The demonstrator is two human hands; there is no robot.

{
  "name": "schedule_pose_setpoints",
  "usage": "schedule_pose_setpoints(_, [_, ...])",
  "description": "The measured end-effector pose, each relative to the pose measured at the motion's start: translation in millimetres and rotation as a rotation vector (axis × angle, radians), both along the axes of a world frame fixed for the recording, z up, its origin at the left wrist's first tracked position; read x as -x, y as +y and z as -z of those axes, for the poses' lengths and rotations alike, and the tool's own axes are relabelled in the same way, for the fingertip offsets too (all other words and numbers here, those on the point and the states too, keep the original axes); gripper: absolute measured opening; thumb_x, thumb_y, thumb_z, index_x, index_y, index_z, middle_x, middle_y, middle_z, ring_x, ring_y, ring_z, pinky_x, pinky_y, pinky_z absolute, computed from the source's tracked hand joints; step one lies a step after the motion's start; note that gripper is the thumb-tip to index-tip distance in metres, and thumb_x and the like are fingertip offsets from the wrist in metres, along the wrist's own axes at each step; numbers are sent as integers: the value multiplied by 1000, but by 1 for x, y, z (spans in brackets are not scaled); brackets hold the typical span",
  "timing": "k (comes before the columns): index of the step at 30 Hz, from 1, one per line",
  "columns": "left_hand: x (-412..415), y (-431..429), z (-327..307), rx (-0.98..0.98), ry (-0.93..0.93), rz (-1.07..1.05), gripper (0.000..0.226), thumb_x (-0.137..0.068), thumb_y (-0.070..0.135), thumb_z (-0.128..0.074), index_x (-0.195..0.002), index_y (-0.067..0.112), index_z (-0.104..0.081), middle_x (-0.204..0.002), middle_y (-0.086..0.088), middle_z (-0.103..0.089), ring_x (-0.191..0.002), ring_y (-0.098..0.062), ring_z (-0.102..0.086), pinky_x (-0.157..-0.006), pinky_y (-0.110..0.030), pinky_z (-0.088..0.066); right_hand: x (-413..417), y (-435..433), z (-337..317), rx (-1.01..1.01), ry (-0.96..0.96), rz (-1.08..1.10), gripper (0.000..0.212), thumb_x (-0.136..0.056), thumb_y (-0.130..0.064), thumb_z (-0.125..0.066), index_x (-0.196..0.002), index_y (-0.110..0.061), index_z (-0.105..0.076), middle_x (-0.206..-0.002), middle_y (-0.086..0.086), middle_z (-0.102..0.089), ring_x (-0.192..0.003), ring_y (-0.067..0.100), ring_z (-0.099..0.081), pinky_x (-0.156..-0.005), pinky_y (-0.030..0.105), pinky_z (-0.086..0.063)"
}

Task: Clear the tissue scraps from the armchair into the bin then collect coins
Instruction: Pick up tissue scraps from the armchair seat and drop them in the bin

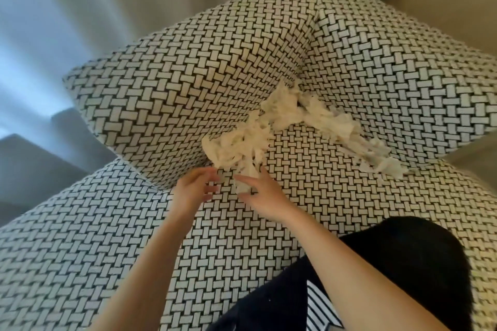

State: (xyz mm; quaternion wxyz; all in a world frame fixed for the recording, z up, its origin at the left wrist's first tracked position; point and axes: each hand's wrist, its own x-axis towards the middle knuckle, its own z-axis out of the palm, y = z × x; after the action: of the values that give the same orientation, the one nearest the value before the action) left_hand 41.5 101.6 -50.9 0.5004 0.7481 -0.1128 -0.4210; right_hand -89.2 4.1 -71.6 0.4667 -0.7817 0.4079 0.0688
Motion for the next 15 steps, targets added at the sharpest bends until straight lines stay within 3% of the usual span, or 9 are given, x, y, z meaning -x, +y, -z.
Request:
schedule_pose_setpoints(2, [2, 7, 4, -18, 2, -16, 15, -94, 21, -53, -102, 19, -66, -94, 1, -70, -84, -17, -64, -75, -28, -51, 1, 7, 7, 48, 49, -46, 50, -93, -34, -54, -141, -27, -42, -157, -1, -11, -144, 24, -11, -118, 38, -14])
schedule_pose_setpoints(5, [5, 8, 7, -32, 15, -33, 15, -95, 19, -51, -96, 21, -67, -96, -3, -70, -80, -15, -63, -77, -30, -51, 10, 15, 11, 122, 33, -66, 50, -94, -30, -52, -142, -19, -40, -150, -1, -32, -137, 19, -29, -114, 37, -27])
schedule_pose_setpoints(8, [8, 2, 6, -33, 13, -101, 14, -95, 17, -52, -92, 23, -64, -98, -3, -68, -77, -15, -61, -74, -29, -50, 21, 15, 6, 151, -12, -57, 43, -96, -24, -50, -137, -16, -48, -138, -1, -46, -119, 15, -47, -101, 27, -40])
schedule_pose_setpoints(10, [12, -2, 6, -26, 14, -142, 12, -92, 15, -55, -102, 19, -61, -102, -3, -64, -79, -15, -61, -75, -29, -51, 29, 13, 2, 180, -21, -69, 38, -96, -21, -50, -133, -13, -52, -133, 0, -50, -108, 15, -54, -91, 20, -42])
schedule_pose_setpoints(15, [18, -18, 7, -29, 47, -179, 58, -81, 9, -62, -134, 19, -41, -132, -4, -49, -114, -22, -52, -101, -44, -43, 46, 5, 1, 197, -22, 32, 34, -93, -21, -57, -125, -11, -60, -127, 4, -59, -105, 11, -59, -82, 11, -39])
